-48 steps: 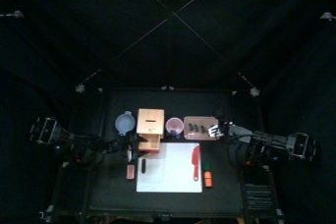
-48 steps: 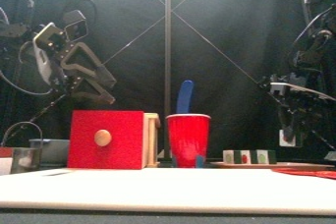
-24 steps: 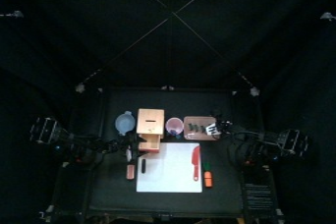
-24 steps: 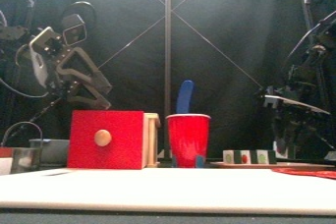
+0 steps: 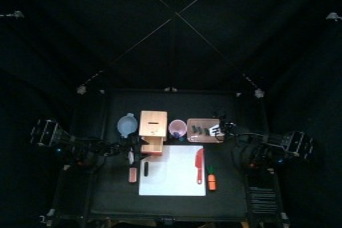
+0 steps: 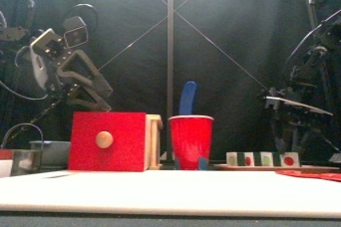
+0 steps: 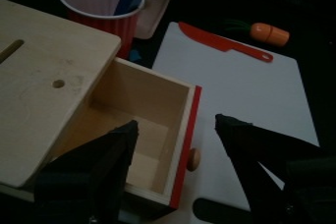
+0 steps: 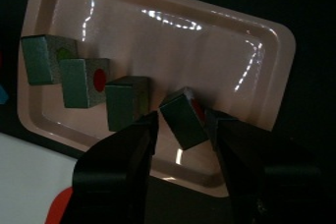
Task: Place sushi on board then cut the sushi with the knife then place the pieces on the plate
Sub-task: Place the 4 sushi pieces on the plate
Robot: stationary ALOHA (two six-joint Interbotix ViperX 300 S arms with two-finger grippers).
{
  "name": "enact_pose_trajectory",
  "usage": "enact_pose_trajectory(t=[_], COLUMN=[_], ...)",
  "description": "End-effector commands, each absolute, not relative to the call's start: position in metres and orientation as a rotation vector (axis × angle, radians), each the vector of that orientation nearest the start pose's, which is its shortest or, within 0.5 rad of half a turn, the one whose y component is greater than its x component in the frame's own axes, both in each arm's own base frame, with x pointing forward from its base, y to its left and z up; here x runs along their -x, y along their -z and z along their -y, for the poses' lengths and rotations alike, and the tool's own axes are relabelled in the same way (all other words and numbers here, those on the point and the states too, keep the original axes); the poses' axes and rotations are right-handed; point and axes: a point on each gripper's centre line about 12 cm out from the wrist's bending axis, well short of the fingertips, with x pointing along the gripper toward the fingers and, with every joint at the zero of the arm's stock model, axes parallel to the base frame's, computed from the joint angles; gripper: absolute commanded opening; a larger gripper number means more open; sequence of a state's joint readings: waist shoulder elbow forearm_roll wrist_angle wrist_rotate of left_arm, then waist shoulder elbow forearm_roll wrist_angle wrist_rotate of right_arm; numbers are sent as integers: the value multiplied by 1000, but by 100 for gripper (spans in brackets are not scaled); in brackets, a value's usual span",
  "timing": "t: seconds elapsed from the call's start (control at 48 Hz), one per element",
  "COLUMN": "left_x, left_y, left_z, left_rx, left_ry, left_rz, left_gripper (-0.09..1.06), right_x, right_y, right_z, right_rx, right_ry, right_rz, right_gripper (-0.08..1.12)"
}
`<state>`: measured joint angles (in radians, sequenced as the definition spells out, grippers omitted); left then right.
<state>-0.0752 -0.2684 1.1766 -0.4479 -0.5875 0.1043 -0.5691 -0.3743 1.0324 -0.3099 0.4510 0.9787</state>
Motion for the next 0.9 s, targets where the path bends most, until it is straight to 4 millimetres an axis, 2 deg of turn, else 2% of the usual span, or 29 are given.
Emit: enact_pose_trajectory(t=[0.021, 0.271, 0.458, 0.896], left_x=[-278, -283, -283, -283], left_y=[-163, -170, -170, -171], left_z=[-7, -8, -8, -10], left_rx=[215, 208, 206, 196], left_ry=[-208, -205, -205, -203], left_rz=[-307, -283, -283, -282], left_gripper=[96, 96, 96, 96], right_x=[-202, -218, -227, -235], right_y=[-172, -230, -252, -250], right_z=[143, 119, 102, 102], right_rx=[-782, -609, -492, -472], right_ry=[940, 739, 581, 547], right_rz=[-725, -519, -395, -383], right_gripper=[80, 80, 80, 80])
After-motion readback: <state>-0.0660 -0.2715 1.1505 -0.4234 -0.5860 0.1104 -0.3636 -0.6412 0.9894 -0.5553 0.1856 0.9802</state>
